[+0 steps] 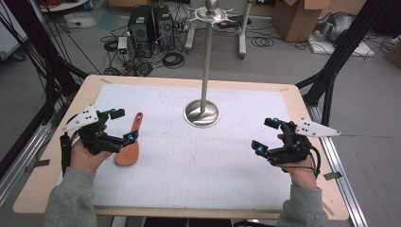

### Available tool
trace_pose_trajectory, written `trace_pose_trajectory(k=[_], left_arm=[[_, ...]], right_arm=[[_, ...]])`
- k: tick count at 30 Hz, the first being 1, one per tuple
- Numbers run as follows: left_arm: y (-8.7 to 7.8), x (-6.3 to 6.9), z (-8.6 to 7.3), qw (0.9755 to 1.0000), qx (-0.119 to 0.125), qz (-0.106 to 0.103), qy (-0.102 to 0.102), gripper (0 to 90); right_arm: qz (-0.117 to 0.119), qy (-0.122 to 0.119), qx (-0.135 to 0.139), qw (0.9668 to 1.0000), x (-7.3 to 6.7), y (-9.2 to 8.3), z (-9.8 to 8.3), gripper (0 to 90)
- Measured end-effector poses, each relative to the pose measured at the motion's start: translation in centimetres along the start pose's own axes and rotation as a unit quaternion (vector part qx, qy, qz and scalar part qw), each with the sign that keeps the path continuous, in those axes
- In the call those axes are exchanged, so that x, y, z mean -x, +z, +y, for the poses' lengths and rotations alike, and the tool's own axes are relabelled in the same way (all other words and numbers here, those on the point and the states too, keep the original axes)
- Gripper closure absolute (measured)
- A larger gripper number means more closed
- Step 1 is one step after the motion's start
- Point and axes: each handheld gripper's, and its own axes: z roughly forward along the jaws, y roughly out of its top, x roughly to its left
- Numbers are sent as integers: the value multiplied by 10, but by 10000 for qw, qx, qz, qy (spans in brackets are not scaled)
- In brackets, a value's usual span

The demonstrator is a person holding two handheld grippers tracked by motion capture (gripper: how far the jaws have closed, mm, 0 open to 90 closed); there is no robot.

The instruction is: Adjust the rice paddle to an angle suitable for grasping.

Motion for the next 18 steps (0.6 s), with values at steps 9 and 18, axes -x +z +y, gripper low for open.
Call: trace_pose_trajectory(k=[9, 18], left_arm=[[-4, -5, -3, 9996, -44, 251, 79, 21], [-4, -14, -8, 9978, -287, 597, 32, 212]], right_arm=[[11, -26, -66, 10000, -1, 1, 0, 2], [35, -7, -57, 10000, -1, 0, -1, 2]])
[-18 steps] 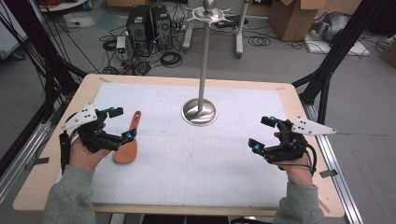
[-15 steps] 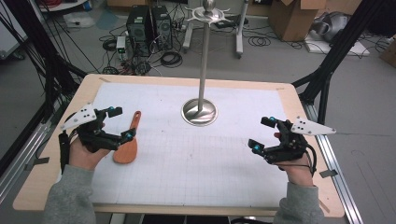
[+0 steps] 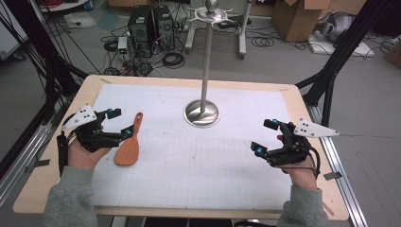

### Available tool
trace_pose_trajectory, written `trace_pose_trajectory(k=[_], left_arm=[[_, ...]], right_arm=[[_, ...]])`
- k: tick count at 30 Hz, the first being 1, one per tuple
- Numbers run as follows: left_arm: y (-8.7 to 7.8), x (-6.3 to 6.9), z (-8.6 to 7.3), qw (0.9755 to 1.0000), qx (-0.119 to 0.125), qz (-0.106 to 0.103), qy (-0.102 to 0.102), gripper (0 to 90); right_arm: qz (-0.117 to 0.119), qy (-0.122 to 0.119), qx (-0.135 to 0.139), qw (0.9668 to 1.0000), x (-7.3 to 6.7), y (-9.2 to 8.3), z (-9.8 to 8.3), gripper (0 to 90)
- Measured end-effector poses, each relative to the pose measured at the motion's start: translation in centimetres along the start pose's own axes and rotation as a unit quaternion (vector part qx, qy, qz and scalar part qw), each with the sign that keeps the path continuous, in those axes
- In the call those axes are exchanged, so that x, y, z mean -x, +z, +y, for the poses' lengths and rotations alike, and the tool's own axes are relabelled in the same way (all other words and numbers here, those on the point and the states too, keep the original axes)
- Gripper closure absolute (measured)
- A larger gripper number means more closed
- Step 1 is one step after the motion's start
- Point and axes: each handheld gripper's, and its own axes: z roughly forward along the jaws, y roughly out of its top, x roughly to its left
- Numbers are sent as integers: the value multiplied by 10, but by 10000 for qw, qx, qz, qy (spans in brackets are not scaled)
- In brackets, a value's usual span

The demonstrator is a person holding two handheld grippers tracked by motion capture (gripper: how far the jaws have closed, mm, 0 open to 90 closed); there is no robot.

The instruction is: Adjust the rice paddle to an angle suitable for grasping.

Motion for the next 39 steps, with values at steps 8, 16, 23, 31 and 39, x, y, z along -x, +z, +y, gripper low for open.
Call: trace_pose_trajectory(k=[8, 16, 23, 31, 39], left_arm=[[7, -5, -5, 9985, -370, 399, 34, 382], [19, -13, -17, 9961, -771, 431, -64, 582], [22, -19, -28, 9941, -942, 491, -209, 822], [24, -31, -41, 9910, -1139, 540, -443, 896], [40, -40, -57, 9835, -1612, 694, -432, 897]], right_arm=[[48, -96, -55, 9999, -4, -2, 0, 2], [18, -83, -101, 9999, -3, -3, -3, 2], [-11, -70, -157, 9999, -3, -5, -4, 2], [-25, -31, -145, 9999, -3, -6, -5, 2], [85, -107, -171, 9998, -6, -4, -5, 2]])
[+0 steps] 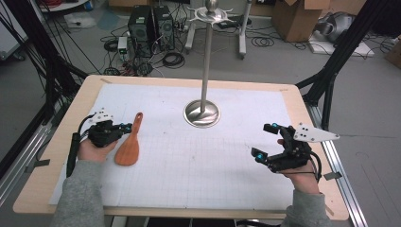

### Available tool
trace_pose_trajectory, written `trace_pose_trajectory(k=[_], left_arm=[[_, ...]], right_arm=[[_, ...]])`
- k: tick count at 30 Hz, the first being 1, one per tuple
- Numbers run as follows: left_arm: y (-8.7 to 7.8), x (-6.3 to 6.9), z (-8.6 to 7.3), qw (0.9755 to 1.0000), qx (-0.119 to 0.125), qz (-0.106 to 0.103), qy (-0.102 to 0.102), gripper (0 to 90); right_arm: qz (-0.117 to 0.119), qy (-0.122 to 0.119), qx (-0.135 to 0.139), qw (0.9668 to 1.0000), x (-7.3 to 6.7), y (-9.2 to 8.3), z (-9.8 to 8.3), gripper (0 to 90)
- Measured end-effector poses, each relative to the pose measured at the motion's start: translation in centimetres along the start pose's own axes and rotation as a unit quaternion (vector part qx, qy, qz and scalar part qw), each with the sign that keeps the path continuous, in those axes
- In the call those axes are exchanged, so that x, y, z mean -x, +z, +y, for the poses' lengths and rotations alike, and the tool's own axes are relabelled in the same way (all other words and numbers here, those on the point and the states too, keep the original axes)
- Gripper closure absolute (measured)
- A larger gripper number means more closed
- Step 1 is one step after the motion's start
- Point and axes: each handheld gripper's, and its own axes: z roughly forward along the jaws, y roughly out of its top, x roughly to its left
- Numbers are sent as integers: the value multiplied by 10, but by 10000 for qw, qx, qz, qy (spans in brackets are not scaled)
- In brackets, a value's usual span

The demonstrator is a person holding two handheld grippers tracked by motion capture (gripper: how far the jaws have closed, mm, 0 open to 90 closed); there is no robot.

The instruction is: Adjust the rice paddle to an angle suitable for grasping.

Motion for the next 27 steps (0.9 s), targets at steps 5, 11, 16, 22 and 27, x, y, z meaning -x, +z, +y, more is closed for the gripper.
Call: trace_pose_trajectory(k=[5, 11, 16, 22, 27], left_arm=[[8, -5, -5, 9996, -173, 226, -21, 897], [15, -10, -9, 9992, -261, 292, -76, 897], [19, -14, -12, 9989, -293, 366, -86, 897], [23, -16, -14, 9985, -388, 369, -105, 897], [24, -15, -14, 9983, -399, 405, -131, 897]], right_arm=[[4, -31, 36, 10000, 0, -2, 0, 2], [2, 22, 33, 10000, 0, -4, -1, 2], [4, 18, 13, 10000, 0, -4, -2, 2], [-16, 51, -39, 10000, -1, -5, -4, 2], [-21, 48, -12, 10000, -2, -7, -4, 2]])
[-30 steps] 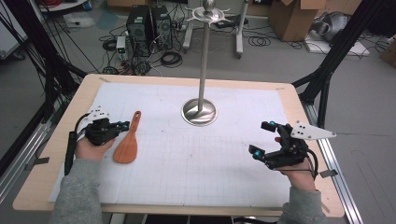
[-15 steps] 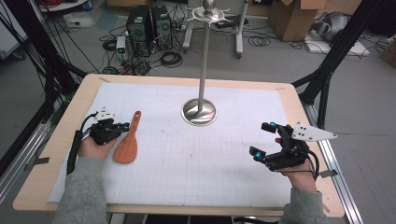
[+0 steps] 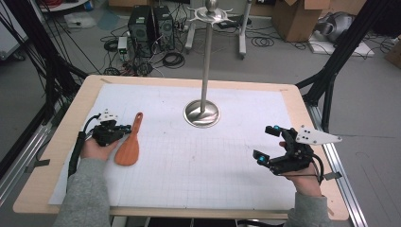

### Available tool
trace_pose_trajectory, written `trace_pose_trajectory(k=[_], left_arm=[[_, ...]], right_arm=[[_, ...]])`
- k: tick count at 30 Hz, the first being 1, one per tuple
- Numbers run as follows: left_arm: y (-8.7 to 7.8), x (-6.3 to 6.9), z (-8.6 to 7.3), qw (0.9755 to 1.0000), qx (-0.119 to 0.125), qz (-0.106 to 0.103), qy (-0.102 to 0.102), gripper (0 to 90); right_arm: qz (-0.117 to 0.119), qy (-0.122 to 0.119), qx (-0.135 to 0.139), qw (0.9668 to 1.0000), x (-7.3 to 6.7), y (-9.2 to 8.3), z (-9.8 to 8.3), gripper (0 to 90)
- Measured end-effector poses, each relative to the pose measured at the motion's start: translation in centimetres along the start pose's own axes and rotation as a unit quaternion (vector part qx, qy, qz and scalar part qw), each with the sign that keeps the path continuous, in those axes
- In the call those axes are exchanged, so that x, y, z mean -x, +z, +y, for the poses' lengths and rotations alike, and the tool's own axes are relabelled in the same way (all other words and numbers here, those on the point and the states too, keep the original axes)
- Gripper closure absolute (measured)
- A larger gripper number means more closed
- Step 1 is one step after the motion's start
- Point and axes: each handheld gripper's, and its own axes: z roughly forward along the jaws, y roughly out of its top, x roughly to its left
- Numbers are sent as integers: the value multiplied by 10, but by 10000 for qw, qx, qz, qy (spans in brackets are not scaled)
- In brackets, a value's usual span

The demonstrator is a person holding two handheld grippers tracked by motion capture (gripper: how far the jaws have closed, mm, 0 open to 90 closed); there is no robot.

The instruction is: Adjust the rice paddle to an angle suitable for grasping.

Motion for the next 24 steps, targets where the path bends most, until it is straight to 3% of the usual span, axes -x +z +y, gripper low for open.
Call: trace_pose_trajectory(k=[4, 9, 17, 24], left_arm=[[2, 2, 1, 9998, -142, 9, 140, 897], [3, 1, 1, 9999, -131, -29, 96, 897], [6, 6, 4, 9990, -171, -221, 357, 897], [6, 10, 5, 9987, -225, -370, 263, 897]], right_arm=[[6, -12, -1, 10000, 0, 0, 0, 2], [-6, -20, -14, 10000, 0, 0, 0, 2], [-9, -17, -33, 10000, -1, 1, -1, 2], [-18, -3, -41, 10000, -1, 1, 0, 2]])
